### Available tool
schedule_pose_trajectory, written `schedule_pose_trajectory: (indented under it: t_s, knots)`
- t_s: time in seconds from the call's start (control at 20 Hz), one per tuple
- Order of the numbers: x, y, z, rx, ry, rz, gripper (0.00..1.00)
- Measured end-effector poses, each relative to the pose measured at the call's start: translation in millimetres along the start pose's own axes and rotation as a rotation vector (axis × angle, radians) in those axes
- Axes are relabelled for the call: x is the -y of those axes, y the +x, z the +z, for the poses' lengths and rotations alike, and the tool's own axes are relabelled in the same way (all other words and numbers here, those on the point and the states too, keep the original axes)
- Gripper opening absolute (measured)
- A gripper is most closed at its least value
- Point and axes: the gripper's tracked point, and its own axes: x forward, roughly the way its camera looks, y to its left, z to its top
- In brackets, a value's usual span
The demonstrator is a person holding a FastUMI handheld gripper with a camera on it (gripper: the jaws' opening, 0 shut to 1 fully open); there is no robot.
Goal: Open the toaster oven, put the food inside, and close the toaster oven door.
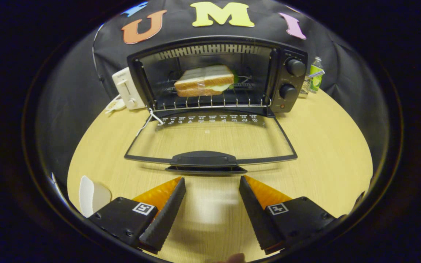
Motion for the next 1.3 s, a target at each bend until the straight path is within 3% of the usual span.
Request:
schedule_pose_trajectory:
  t_s: [0.3,0.7,1.0,1.3]
  knots:
    - [-1.6,0.6,2.1,0.016,0.025,-0.04,0.97]
    - [-6.3,-52.6,45.6,0.137,0.031,-0.041,0.97]
    - [-7.5,-98.0,115.9,0.298,-0.007,-0.047,0.97]
    - [-7.9,-194.6,194.7,0.503,-0.011,-0.029,0.97]
